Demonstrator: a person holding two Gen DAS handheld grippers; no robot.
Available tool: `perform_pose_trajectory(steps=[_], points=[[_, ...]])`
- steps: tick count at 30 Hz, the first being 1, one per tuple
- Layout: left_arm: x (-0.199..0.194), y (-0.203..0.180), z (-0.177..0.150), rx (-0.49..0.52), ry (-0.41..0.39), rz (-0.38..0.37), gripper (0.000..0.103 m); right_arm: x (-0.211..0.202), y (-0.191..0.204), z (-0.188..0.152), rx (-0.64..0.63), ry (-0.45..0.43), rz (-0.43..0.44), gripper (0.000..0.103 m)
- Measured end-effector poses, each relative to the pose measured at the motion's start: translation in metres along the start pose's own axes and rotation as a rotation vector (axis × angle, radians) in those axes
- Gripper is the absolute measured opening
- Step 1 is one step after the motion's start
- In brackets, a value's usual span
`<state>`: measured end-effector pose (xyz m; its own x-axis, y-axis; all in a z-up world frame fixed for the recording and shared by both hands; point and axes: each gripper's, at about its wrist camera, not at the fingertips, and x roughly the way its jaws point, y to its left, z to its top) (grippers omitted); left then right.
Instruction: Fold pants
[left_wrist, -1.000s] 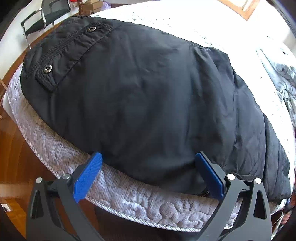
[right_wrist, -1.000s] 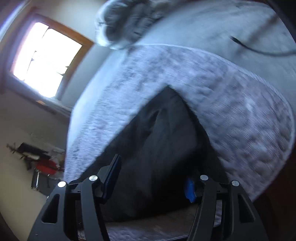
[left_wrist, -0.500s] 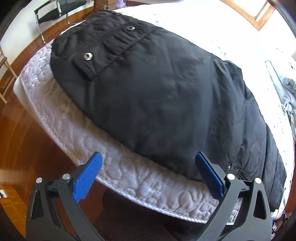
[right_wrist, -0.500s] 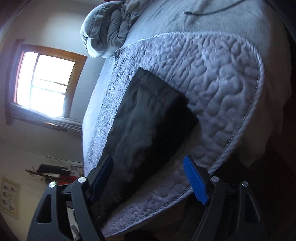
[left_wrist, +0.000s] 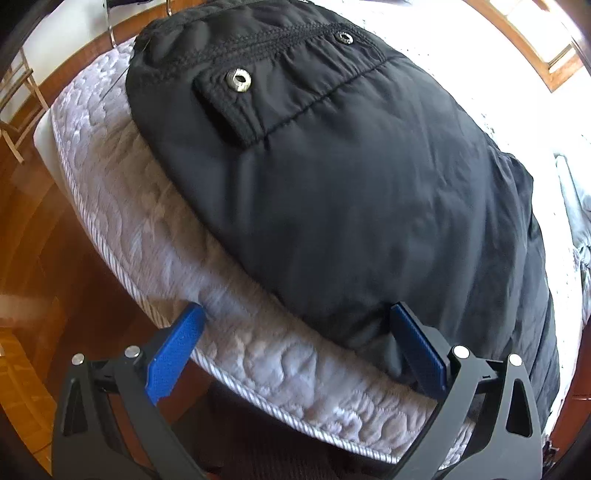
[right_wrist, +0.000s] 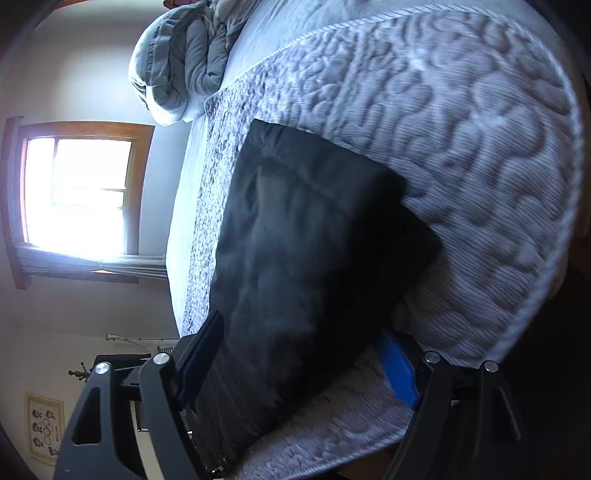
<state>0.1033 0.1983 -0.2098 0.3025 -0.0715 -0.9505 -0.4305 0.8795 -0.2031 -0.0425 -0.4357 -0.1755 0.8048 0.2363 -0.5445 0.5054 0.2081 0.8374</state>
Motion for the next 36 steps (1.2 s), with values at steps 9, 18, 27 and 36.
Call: perform_pose_trajectory(steps=[9,18,27,36], points=[[0.005,-0.007,0.034,-0.018,-0.023,0.020,0.101,0.013,0.049,0.015,-0.235,0.001,-0.088,0.015],[0.017,-0.059,0.059,0.063,-0.056,0.022,0.101,-0.017,0.118,0.050,-0.439,-0.063,-0.017,0.012],[0.046,-0.105,0.077,0.101,-0.084,0.058,0.101,-0.003,0.042,0.079,-0.266,-0.084,-0.177,0.012],[0.023,-0.056,0.053,0.076,-0.111,-0.028,0.100,-0.013,0.014,0.071,-0.188,-0.093,-0.156,0.051]])
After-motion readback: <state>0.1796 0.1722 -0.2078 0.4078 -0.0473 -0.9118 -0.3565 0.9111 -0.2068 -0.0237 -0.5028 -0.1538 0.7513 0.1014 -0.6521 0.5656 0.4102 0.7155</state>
